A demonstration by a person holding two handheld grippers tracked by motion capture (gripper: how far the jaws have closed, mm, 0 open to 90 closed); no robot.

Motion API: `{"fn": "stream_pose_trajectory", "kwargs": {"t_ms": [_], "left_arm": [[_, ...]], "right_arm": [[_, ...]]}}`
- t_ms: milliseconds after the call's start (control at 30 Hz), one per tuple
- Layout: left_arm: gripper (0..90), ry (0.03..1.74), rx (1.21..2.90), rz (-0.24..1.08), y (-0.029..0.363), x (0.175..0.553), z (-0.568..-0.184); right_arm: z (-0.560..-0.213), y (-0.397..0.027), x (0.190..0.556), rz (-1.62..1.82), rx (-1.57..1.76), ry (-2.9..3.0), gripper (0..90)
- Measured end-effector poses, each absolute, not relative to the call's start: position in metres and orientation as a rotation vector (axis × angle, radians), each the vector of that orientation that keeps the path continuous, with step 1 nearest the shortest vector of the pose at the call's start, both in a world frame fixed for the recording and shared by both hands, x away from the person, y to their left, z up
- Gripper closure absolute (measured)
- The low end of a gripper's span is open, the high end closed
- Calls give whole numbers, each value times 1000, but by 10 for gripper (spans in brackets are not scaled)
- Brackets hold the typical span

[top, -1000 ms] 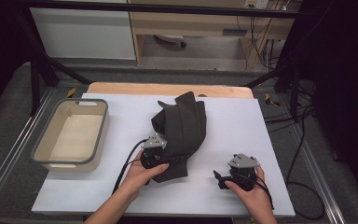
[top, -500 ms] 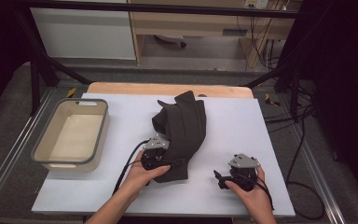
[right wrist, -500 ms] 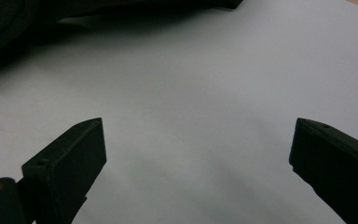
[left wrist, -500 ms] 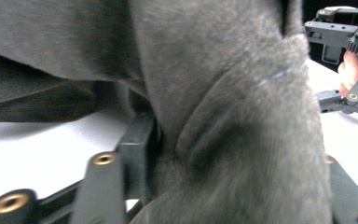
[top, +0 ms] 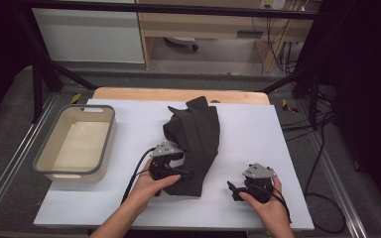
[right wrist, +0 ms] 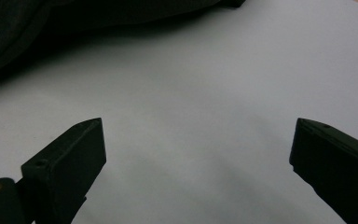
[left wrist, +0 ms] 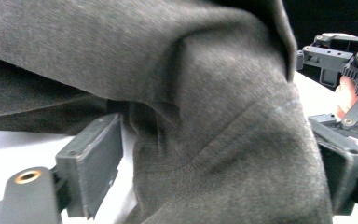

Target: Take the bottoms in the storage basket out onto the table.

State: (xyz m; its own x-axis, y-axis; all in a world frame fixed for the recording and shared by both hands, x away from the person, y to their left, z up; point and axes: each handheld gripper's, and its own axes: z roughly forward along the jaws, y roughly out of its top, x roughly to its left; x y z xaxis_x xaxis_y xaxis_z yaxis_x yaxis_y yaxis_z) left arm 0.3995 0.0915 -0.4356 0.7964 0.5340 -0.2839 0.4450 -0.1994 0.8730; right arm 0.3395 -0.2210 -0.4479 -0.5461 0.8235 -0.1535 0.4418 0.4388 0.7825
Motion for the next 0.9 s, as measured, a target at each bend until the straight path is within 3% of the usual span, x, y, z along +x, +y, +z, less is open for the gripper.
{"fn": "stream_pose_trajectory", "kwargs": {"t_ms": [300,900], "left_arm": [[71,752,1805,89,91,398,-430],[61,742,1756,141,97,394,-409]], "right_arm": [[-448,-221,340,956,1059,2171,41],[-447,-222,340,970,1058,2164,28]]}}
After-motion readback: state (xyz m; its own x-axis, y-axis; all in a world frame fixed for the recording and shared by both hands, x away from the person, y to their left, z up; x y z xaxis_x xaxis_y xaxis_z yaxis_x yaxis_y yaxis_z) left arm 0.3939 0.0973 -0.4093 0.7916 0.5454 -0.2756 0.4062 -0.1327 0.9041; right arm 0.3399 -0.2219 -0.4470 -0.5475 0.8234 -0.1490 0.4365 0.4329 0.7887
